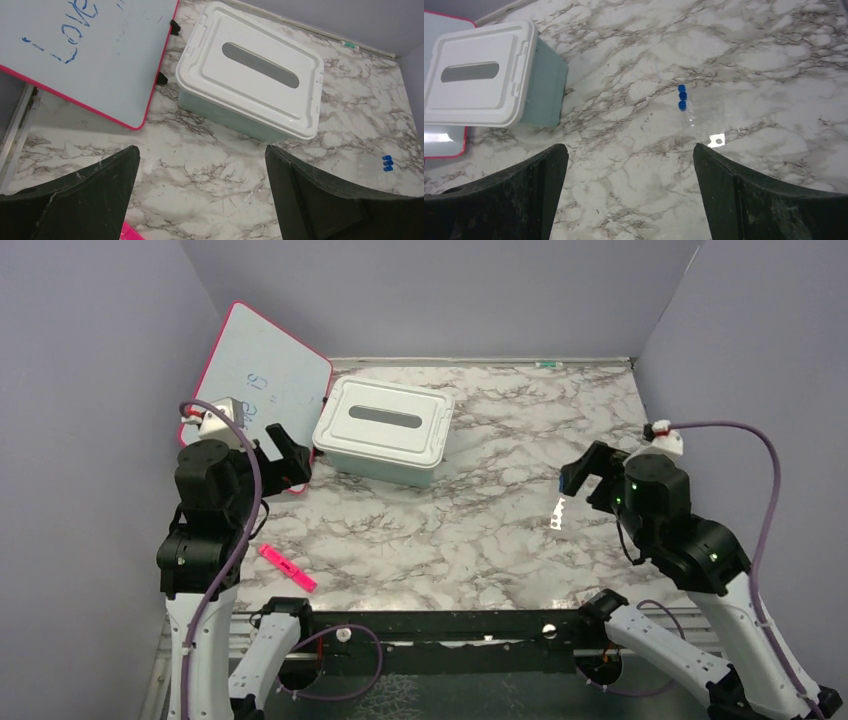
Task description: Organize the chemistry lab equipment
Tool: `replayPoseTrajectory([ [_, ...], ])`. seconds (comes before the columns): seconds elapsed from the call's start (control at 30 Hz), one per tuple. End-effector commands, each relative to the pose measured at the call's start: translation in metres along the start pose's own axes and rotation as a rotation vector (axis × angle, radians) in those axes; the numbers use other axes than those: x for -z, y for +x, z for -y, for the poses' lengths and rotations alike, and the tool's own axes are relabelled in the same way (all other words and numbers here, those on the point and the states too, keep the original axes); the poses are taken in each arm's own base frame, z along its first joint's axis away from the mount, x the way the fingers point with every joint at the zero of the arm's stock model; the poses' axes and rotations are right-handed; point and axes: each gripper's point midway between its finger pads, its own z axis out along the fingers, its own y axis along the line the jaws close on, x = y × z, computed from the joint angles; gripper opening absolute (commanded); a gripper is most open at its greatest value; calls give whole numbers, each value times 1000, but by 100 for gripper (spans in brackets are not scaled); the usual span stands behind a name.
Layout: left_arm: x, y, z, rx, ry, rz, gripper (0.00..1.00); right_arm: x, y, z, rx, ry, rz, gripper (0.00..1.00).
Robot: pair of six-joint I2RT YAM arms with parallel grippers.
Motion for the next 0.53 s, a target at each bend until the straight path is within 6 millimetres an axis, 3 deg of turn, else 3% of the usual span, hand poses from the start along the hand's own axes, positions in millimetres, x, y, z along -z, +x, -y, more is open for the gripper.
replayPoseTrajectory([
  [0.0,35,-2,-2,9,-10,33,99,34,-1,57,-42,184,56,100],
  [0.13,66,-25,-8,5,-59,137,99,63,-15,79,-118,211,143,100],
  [0.23,78,-36,-5,7,-44,179,99,75,-28,77,-152,166,191,100],
  [0.5,75,-31,-8,6,-55,168,99,80,-35,72,-174,136,214,100],
])
